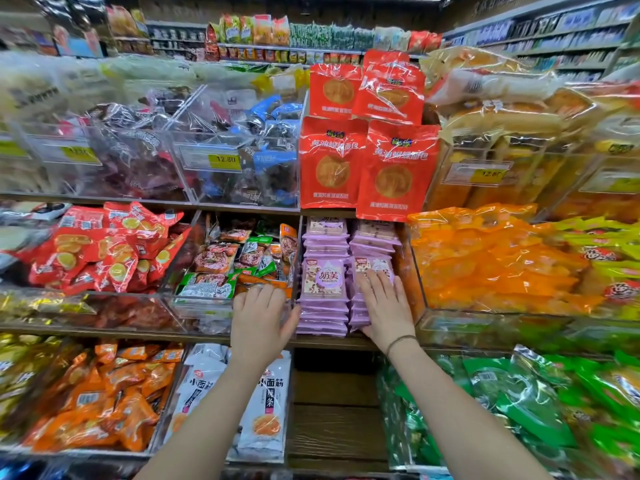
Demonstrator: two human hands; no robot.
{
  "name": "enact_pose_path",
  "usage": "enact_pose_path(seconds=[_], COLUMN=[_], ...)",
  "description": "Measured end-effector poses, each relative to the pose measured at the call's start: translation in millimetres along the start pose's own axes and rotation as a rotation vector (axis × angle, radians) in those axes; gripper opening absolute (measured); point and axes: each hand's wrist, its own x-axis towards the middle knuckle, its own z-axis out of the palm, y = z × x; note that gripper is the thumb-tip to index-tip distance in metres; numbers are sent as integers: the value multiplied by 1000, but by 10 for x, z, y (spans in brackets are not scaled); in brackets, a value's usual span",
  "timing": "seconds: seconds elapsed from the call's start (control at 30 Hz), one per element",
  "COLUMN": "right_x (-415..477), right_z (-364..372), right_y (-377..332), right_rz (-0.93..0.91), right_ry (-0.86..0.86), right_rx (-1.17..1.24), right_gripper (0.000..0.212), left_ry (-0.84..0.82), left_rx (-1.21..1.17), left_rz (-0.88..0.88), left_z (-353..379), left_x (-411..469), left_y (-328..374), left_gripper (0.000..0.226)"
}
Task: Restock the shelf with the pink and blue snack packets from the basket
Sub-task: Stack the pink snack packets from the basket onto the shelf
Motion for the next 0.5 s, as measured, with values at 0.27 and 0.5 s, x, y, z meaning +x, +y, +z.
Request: enact_pose_path(seconds=[0.27,0.5], right_x=[-345,-1639], right_z=[-500,-635], right_y=[20,-117], right_rz=[-52,184], right_ry=[168,18], right_rx=[554,1083], right_gripper=[102,45], left_ry=[-72,-599], left_rx=[-371,-900], left_rz=[-129,-567], left_z=[-462,-983], left_x=[-183,-1219], left_y=[246,627], left_gripper=[54,7])
